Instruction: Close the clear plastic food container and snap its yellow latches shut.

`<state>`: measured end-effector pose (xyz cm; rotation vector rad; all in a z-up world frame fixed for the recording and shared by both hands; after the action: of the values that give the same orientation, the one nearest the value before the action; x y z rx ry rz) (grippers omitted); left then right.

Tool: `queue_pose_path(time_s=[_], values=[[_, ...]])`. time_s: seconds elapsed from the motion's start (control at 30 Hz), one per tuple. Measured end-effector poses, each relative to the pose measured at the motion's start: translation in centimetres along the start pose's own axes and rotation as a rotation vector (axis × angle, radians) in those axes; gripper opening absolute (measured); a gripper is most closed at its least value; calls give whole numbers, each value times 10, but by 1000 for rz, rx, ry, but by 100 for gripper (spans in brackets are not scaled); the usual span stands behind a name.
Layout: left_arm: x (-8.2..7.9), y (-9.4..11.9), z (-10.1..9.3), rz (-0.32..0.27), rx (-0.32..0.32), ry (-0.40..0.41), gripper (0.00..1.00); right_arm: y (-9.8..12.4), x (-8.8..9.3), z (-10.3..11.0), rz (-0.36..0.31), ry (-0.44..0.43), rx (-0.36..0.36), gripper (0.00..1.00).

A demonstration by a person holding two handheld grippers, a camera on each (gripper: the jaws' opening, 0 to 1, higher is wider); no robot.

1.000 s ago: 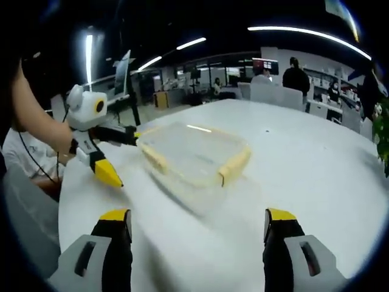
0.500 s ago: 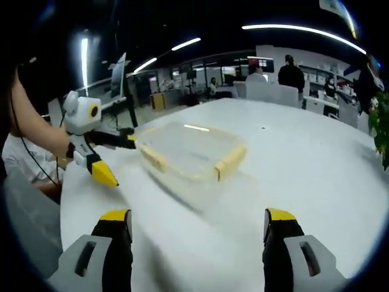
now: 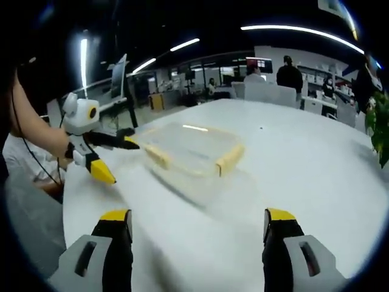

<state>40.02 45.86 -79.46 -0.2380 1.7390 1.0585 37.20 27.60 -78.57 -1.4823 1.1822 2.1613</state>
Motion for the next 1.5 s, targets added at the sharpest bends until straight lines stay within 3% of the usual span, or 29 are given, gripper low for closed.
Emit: queue_pose_path(time_s=[1.5], values=[[35, 35, -12, 9, -29, 46, 92, 33, 20, 15, 1, -26, 31, 89]])
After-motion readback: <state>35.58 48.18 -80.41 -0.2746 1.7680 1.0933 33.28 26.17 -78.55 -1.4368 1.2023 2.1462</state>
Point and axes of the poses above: the point that each gripper's makers call its tool centre point, and the gripper's own axes: y roughly backward along the fingers, z roughly to its left, x roughly out of its underside, the point moved 1 cm from there along y, roughly backward along the fingers, and after that the axes turned 6 degrees about -x, right-handed, at the moved point
